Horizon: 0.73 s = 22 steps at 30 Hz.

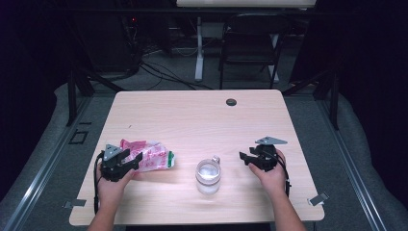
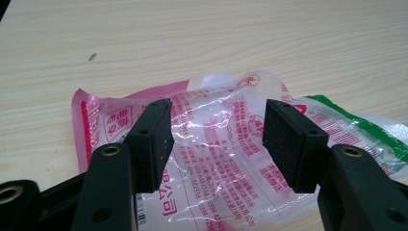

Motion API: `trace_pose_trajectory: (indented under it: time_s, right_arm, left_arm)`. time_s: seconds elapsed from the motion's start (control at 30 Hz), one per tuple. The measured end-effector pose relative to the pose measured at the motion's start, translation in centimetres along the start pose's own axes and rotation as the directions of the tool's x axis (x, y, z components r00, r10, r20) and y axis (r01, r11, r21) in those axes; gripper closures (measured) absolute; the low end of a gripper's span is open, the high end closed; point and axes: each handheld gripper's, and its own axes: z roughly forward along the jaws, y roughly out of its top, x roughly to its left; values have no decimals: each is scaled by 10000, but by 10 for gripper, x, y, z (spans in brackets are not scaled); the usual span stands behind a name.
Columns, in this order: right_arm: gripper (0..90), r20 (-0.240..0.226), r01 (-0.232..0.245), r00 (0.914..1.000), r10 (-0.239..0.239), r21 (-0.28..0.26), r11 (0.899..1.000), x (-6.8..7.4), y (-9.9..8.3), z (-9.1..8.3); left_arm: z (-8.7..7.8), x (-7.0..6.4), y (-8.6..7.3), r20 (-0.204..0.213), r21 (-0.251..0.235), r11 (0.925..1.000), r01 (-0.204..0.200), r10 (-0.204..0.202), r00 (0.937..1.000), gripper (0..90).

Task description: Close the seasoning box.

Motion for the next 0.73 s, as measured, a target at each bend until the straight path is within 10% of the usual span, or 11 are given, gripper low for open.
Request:
trace_pose_trajectory:
  time_s: [0.73]
  right_arm:
    - [461, -22, 637, 9980, -637, 589, 9962, 9, -6, 15]
  left_arm:
    - [9, 5, -4, -153, 674, 9974, 270, -260, 9995, 433]
